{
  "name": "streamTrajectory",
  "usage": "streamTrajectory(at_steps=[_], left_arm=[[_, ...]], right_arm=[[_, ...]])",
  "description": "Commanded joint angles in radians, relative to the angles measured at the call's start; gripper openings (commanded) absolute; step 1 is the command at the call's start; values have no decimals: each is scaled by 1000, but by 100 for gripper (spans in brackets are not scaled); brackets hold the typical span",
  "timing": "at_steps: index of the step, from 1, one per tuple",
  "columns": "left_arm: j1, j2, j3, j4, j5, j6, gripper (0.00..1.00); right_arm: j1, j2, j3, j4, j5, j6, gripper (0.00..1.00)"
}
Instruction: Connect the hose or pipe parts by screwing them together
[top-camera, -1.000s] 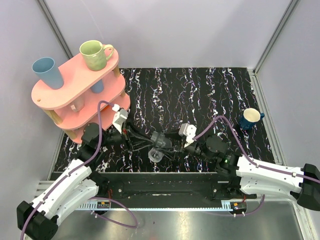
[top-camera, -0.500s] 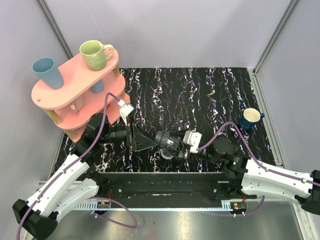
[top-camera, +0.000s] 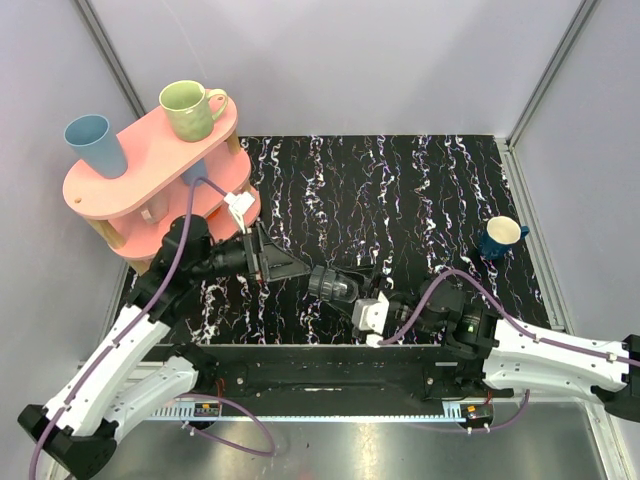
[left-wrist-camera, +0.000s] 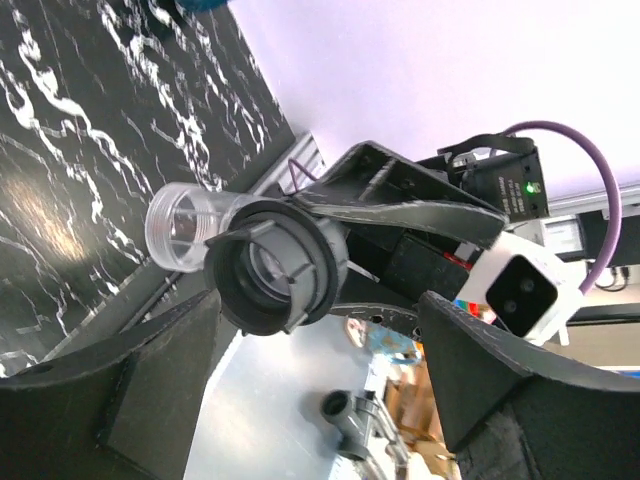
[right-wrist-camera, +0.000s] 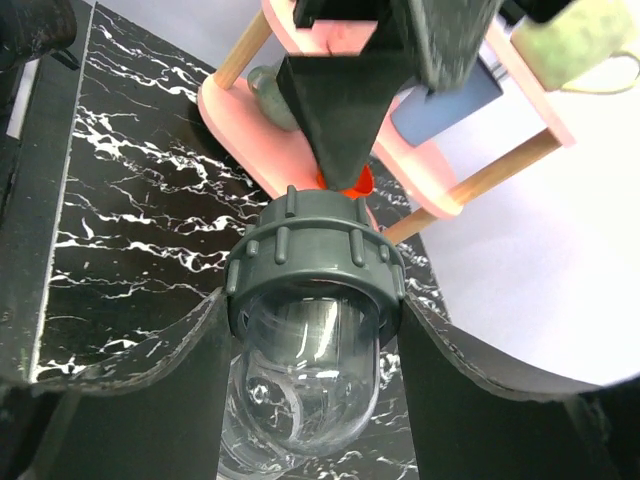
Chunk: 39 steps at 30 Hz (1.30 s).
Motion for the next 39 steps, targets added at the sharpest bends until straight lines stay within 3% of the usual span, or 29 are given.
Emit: streamTrajectory(at_steps=[1,8,17,22,29,35,39], left_arm=[[8,45,4,-23,49,-166,83],[9,70,-13,-20,18,-256,83],[9,12,-189,237,35,-529,75],[9,-11,-278,421,46,-661,62],[8,-42,-275,451,32,-668,40],[5,-44,-251,501,35,-563,37],[0,-53,-292,688,35,-553,33]], right_arm=[[49,-21,26,102,69,-194,0],[104,14,24,137,131,-284,0],[115,40,-5,260,160,-276,0],[117,45,-10,275,168,-272,0],[115,55,-5,309,168,-166,0],[115,91,45,285,185,6,0],[103,115,75,279,208,173,0]])
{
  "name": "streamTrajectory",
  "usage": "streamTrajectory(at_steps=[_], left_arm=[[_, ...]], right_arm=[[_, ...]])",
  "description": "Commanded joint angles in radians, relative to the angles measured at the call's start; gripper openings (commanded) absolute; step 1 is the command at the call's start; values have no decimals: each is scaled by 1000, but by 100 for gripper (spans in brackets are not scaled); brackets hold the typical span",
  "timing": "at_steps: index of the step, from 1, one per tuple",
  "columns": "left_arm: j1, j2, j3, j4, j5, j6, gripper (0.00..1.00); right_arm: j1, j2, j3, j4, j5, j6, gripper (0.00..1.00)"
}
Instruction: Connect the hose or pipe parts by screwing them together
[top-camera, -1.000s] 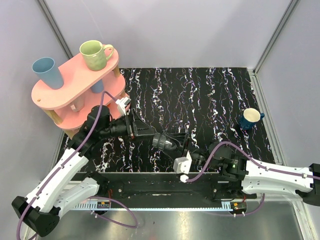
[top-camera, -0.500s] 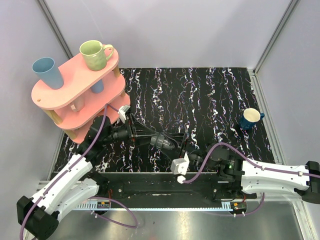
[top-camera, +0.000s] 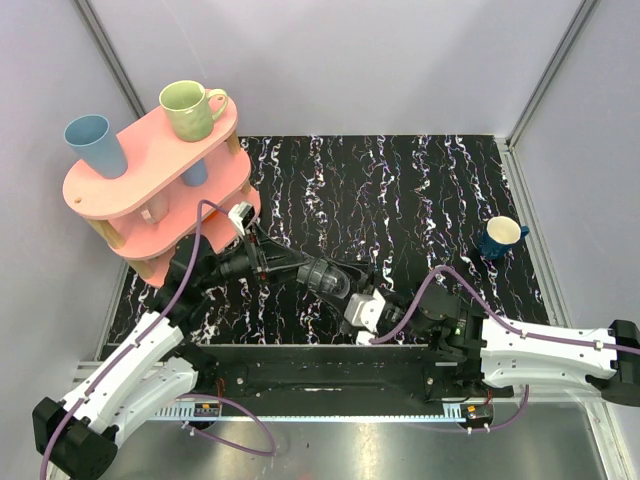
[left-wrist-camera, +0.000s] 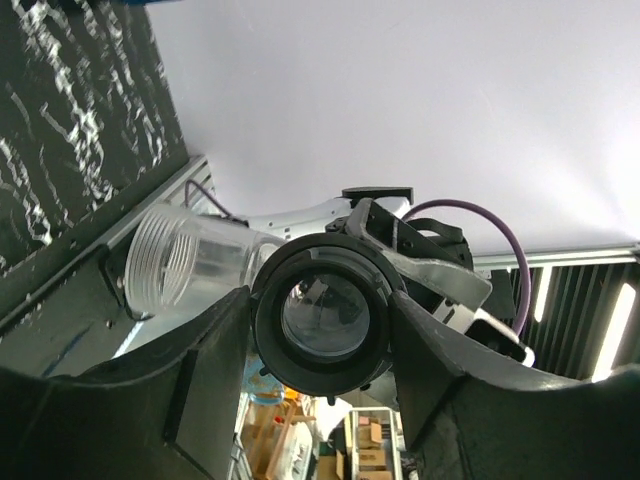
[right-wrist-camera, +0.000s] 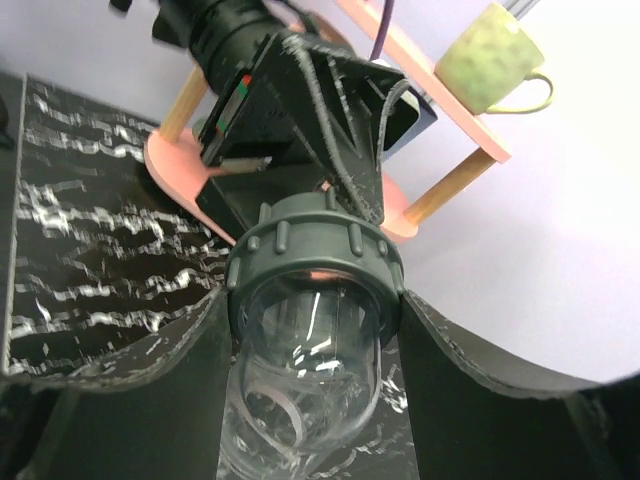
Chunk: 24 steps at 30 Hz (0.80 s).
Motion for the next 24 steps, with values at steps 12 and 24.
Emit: streamTrajectory(at_steps=[12,24], left_arm=[[-41,-3,-97,550,14,192,23],[-90,-60,-211,733,6,574,20]], right_arm=[[-188,17,49,99,-125,732,0],[-261,40,17,199,-214,1062,0]])
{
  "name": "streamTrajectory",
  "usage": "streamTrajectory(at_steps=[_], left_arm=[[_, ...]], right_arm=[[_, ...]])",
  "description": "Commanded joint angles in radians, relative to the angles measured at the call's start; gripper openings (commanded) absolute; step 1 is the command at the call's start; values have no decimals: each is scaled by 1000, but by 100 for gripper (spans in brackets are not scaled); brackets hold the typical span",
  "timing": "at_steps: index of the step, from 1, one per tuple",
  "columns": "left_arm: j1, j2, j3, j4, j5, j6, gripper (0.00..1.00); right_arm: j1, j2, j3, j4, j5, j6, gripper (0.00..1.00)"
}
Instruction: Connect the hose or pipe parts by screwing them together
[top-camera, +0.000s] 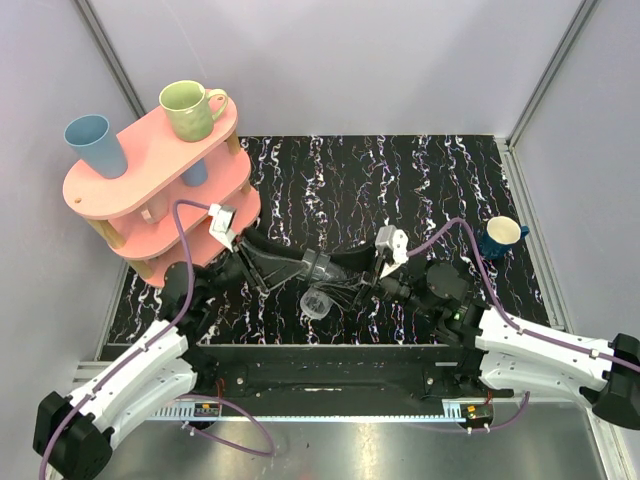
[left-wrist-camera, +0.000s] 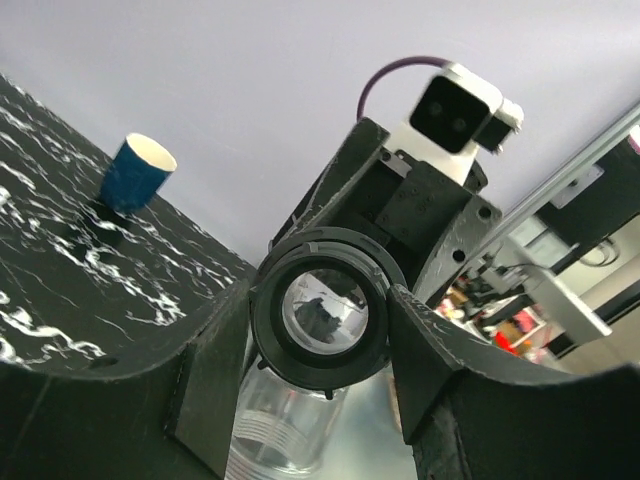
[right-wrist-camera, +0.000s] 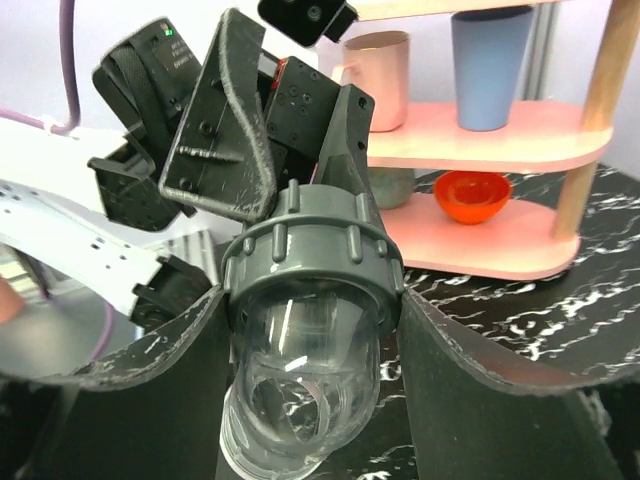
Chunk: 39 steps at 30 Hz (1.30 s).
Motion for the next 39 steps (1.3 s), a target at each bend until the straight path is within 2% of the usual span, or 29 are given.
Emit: streamTrajectory(at_steps=[1,4,6,7,8,11,12,14,15,18,20,22,26,30,35,39], left_arm=[[-48,-48,-50,146,98,226,20],[-48,-60,-59,97,121,333,20],[-48,-62,-51,42,127,390,25],[-48,-64,-48,29,135,399,31],[-48,-65,-41,20,141,408,50],[-48,-82,16,-90,126,416,80],[-48,-87,42,-224,112,446,84],[-48,-99,123,-363,70,476,88],[-48,-100,149,-491,58,500,91],[-48,-99,234,-647,49,494,92],[-48,-96,277,-678,24,450,91],[-47,-84,312,-780,-38,369,89],[-46,-24,473,-975,-89,283,89],[-45,41,561,-1150,-94,180,89],[-42,58,527,-1158,-48,97,89],[-30,76,466,-1025,36,-24,88]], right_arm=[[-42,19,1,107,-19,188,0],[-53,11,-10,125,-44,251,0],[-56,-1,-29,147,-62,280,0],[-56,-7,-36,159,-64,283,0],[-56,-21,-43,158,-62,285,0],[-56,-59,-59,115,-47,238,0],[-56,-72,-60,74,-32,198,0],[-56,-101,-66,40,-24,147,0],[-56,-110,-65,0,-12,94,0],[-56,-132,-57,-55,-7,-44,0],[-56,-129,-31,-126,-24,-187,0],[-56,-124,-17,-172,-38,-265,0],[-56,-118,-20,-155,-91,-529,0],[-36,-127,-28,-135,-91,-749,0],[105,-141,-51,-95,47,-1061,0],[197,-135,-63,-43,156,-1197,0]])
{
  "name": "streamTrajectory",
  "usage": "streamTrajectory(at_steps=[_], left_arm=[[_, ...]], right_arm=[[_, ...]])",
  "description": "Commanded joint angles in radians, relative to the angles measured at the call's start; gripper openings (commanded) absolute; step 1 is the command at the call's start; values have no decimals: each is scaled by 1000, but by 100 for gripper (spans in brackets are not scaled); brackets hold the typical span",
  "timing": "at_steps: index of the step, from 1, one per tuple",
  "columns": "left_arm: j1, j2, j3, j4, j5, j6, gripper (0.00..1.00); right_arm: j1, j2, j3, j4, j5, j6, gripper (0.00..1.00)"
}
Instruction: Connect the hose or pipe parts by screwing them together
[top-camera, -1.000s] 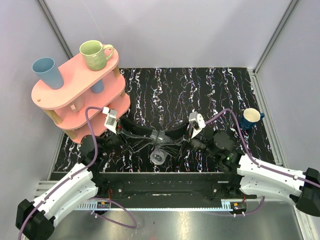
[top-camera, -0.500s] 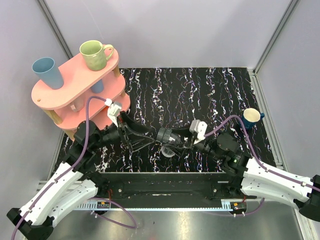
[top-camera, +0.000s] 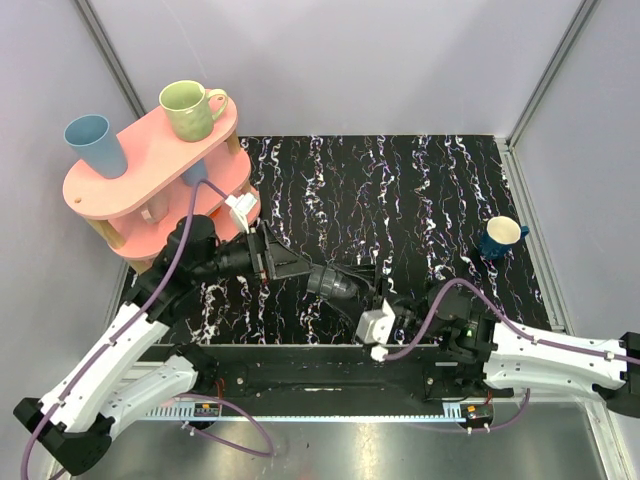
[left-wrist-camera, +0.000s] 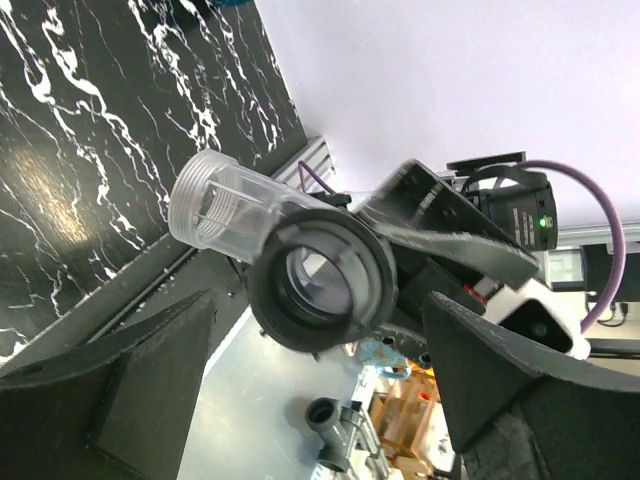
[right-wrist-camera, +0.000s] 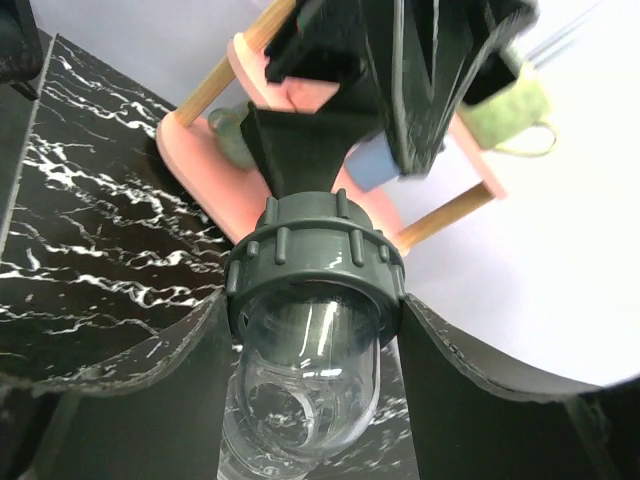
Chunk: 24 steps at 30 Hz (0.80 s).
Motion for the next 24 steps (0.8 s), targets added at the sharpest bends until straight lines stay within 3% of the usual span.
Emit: streamTrajectory(at_steps=[1,5,10,14,19,24], left_arm=[[12,7,-81,131,113,-173,88],[14,2,-131,266,149,-264,82],[14,-16,-164,315,157,-295,70],[14,-29,-213,427,155,-307,54],[12,3,-301,649,241,-275,48],[11,57,-318,801,284,-194,34]], right_arm=[[78,-13,-9,144,134,-263,0],[115,10,-16,190,163,-287,0],[121,35,-23,238,164,-256,0],[121,45,-11,253,170,-146,0],[119,58,32,212,195,5,0],[121,54,75,137,236,175,0]])
